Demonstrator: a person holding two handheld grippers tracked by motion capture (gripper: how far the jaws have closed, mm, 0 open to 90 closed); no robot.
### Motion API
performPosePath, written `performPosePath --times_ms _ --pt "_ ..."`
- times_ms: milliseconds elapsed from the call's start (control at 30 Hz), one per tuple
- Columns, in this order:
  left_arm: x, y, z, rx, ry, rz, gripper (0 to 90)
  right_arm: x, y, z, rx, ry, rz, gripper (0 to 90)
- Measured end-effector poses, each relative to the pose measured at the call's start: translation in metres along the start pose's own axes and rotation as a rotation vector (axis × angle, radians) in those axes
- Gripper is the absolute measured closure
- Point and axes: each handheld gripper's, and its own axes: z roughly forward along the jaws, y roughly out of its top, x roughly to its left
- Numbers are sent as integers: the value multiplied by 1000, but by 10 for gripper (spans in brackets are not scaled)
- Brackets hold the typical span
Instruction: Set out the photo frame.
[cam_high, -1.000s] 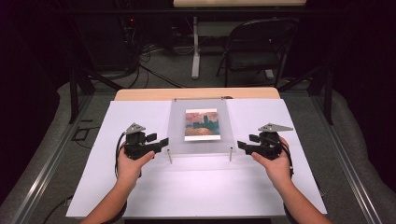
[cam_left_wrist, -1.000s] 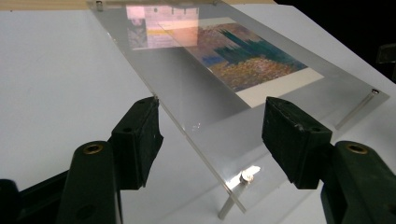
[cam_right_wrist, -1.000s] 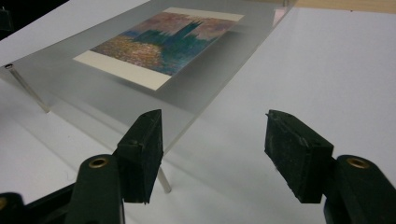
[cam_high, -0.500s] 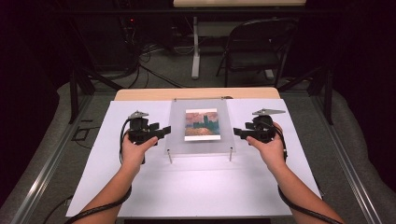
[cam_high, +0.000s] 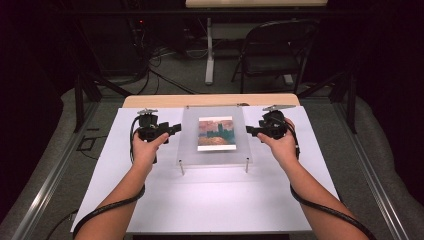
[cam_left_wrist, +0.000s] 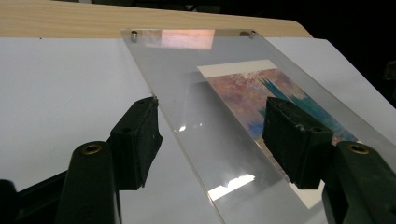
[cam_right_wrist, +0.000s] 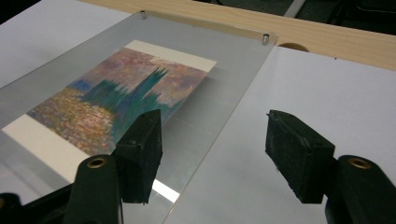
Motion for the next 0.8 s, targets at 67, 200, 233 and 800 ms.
performPosePath --times_ms 67,200,233,800 --pt "4 3 4 -4 12 -3 364 -4 5 8 -1 -9 -1 362" --pt "15 8 17 -2 30 -42 377 -10 11 18 -18 -38 4 365" --pt "15 8 17 -2 30 -42 381 -12 11 21 -16 -43 11 366" --pt "17 1 59 52 40 -60 374 -24 4 59 63 11 109 381"
